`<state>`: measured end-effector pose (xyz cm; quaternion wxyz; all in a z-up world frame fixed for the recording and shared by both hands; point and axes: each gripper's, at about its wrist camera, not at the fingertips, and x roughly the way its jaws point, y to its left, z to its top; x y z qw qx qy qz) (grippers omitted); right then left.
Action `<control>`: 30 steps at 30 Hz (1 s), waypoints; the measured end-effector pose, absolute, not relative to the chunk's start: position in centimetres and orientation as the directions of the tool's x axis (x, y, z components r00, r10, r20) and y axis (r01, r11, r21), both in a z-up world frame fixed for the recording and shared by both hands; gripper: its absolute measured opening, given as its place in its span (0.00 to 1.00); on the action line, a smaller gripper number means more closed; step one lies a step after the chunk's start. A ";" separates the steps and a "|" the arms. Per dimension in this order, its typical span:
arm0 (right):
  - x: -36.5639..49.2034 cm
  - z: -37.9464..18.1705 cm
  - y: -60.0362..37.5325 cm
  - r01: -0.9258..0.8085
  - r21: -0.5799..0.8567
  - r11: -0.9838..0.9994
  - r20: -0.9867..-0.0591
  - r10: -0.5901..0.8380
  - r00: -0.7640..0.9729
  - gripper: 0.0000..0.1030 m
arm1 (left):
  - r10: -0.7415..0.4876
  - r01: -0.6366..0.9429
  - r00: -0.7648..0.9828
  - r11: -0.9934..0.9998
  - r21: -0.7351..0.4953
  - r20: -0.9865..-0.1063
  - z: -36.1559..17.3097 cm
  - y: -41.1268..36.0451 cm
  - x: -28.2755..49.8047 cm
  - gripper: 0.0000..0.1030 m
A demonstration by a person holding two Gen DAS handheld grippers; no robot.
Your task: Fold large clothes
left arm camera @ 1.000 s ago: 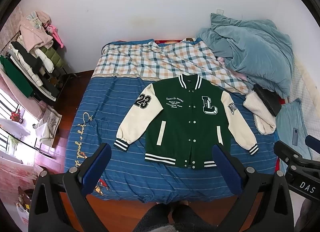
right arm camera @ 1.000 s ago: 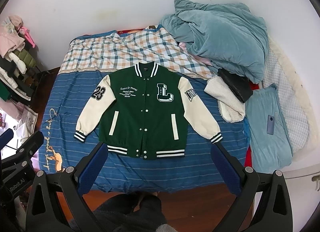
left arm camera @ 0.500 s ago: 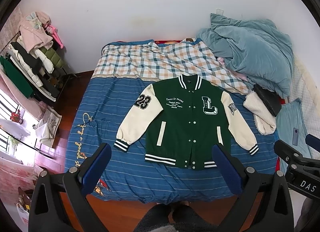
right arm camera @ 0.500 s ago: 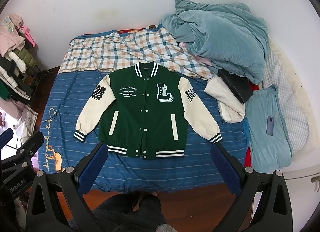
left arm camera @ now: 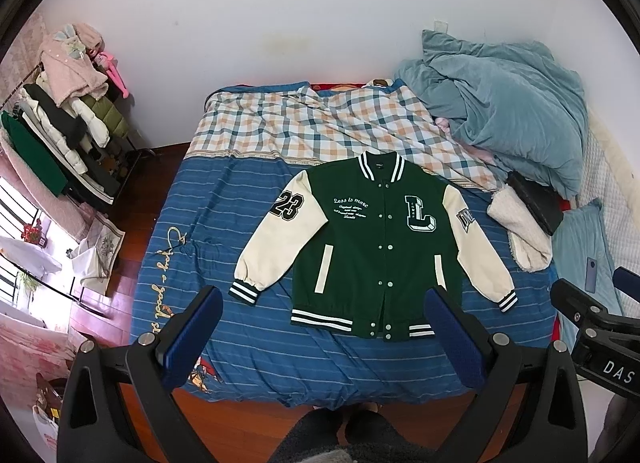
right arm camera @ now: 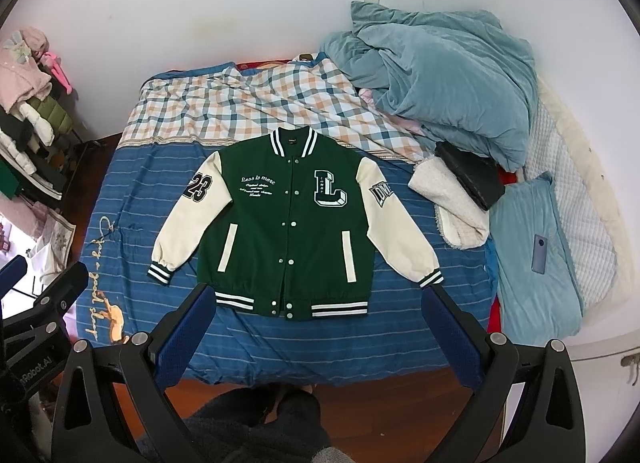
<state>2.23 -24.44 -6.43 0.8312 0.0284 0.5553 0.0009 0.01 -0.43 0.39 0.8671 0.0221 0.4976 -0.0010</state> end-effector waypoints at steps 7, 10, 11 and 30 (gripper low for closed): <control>2.4 -6.2 -24.4 0.030 0.048 0.998 -0.922 0.033 0.385 1.00 | 0.016 0.024 0.512 0.999 0.033 -0.859 0.7 -0.1 0.0 1.00; 2.3 -6.2 -24.4 0.029 0.048 0.998 -0.922 0.033 0.385 1.00 | 0.015 0.025 0.512 0.999 0.032 -0.859 0.7 -0.1 -0.1 1.00; 2.3 -6.2 -24.4 0.029 0.050 0.998 -0.922 0.035 0.386 1.00 | 0.015 0.025 0.513 0.999 0.032 -0.858 0.7 -0.1 0.0 1.00; 2.1 -6.2 -24.3 0.030 0.050 0.998 -0.922 0.035 0.387 1.00 | 0.010 0.033 0.521 0.999 0.032 -0.853 0.9 -0.1 -0.3 1.00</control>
